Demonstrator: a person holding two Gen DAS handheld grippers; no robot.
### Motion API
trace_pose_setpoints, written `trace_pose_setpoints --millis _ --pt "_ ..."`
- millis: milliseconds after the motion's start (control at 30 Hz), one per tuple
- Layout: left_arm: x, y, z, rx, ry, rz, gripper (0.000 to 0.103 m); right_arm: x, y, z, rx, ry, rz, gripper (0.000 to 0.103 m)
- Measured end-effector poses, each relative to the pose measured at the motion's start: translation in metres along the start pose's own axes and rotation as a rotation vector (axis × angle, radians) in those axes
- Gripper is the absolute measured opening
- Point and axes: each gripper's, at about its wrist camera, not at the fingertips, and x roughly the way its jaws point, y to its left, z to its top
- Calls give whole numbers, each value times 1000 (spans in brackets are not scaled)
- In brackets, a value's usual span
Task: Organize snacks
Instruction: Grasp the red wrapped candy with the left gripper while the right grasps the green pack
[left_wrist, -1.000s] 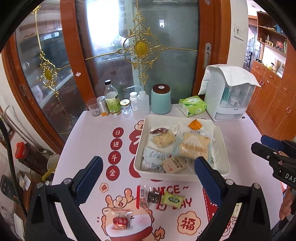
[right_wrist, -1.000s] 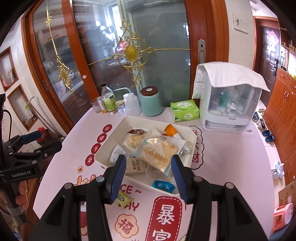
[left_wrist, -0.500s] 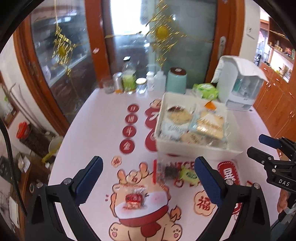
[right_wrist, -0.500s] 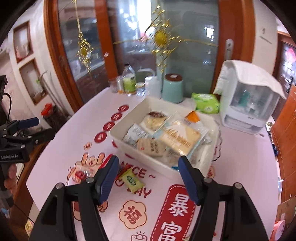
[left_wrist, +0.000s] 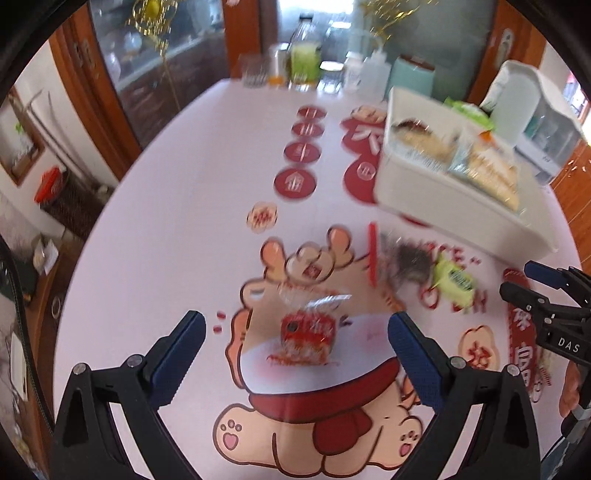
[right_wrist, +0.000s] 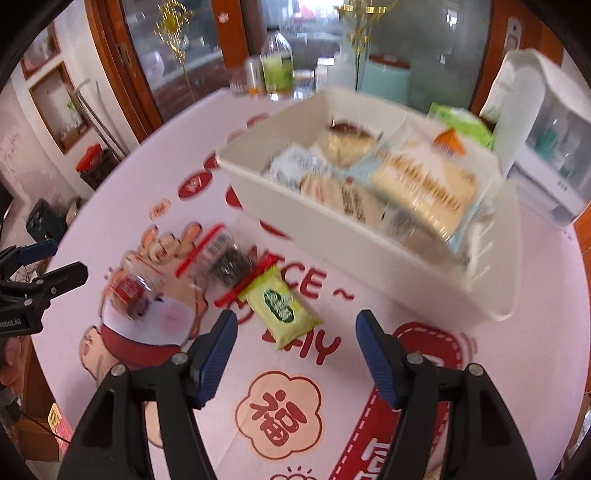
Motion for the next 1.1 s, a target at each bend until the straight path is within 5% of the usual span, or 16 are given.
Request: trace_pose_setpoints --millis 533,733,800,1100 --pt "72 8 -5 -31 148 11 98 79 4 -2 -60 113 0 67" --pt "88 6 -2 -53 187 -45 76 89 14 -1 -119 106 -12 66" --pt "87 2 -1 -38 173 -29 59 90 15 -1 -130 96 -4 62" --pt "81 -11 -7 -5 156 1 50 82 20 -9 -156 73 11 39"
